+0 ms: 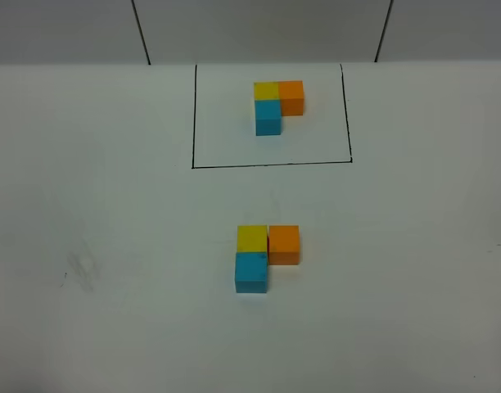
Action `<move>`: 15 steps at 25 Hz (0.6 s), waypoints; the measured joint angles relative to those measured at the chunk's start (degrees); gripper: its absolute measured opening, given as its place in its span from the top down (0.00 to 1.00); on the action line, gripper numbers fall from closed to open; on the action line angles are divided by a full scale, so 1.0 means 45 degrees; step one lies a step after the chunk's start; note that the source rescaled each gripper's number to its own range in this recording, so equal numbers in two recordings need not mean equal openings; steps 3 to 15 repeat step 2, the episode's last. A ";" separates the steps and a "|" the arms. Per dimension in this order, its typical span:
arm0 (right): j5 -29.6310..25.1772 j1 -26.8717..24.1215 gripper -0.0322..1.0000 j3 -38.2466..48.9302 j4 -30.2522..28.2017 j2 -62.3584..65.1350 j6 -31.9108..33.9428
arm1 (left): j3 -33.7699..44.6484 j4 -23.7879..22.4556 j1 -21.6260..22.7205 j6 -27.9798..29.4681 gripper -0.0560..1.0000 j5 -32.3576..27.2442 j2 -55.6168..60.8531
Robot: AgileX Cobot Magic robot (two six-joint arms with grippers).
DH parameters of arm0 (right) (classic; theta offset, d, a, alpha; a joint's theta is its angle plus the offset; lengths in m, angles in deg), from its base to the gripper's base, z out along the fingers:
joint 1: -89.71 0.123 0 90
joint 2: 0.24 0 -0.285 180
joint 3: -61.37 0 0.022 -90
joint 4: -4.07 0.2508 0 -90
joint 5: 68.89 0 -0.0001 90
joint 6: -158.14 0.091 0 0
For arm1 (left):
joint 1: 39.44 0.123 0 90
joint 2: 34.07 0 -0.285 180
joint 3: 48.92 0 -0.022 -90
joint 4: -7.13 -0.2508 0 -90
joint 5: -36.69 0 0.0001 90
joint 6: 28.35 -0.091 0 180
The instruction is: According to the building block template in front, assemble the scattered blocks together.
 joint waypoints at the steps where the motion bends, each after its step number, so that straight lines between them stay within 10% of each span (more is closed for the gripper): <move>1: 0.0000 0.0000 0.80 0.0000 0.0000 0.0000 0.0000 | 0.0000 0.0000 0.0000 0.0000 0.34 0.0000 0.0000; 15: 0.0000 0.0000 0.82 0.0000 0.0000 0.0000 0.0000 | 0.0000 0.0000 0.0000 0.0000 0.34 0.0000 0.0000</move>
